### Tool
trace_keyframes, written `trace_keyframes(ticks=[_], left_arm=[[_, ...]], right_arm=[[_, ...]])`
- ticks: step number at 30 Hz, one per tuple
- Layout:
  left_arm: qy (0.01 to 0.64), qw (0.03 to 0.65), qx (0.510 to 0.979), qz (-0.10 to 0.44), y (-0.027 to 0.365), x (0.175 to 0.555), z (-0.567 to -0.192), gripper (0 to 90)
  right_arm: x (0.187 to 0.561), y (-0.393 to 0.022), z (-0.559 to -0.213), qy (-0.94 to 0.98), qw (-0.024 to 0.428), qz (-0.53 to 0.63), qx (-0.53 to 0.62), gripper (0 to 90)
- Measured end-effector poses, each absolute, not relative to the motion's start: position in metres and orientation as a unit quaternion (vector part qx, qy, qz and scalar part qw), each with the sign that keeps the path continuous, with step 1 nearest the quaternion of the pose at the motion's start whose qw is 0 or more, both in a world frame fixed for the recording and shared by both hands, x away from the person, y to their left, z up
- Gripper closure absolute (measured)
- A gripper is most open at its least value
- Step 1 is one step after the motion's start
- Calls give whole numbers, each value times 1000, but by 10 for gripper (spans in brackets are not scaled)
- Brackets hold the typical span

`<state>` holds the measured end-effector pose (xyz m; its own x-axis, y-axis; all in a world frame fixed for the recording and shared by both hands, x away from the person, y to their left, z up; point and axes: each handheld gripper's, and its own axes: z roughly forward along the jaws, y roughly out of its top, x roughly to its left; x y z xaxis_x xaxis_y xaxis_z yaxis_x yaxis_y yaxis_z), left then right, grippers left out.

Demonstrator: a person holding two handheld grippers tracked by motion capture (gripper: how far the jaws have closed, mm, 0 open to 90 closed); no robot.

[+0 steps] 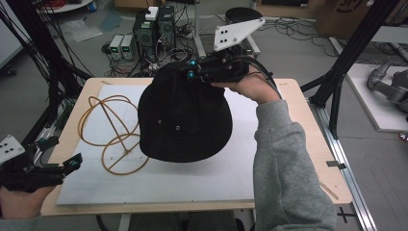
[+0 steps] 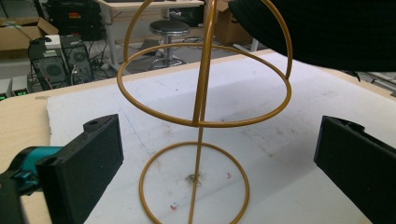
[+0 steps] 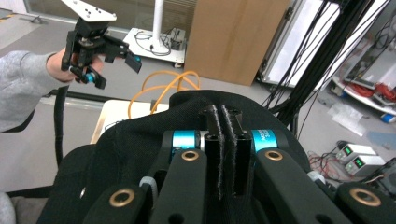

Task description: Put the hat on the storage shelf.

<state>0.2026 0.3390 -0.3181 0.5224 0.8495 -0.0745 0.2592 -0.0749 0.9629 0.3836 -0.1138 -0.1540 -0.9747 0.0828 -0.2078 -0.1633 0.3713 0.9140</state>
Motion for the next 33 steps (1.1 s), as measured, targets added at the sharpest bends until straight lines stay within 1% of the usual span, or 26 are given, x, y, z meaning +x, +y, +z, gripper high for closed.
trace_keyframes(ticks=[12,20,33], left_arm=[[410,547,676,275,343,198,-317,17],[413,547,673,278,345,193,-317,17],[420,544,670,281,349,185,-318,17]], right_arm=[[382,-96,-137,821,108,558,-49,886],[386,-85,-134,819,100,562,-61,886],[390,-65,-122,812,99,569,-78,886]])
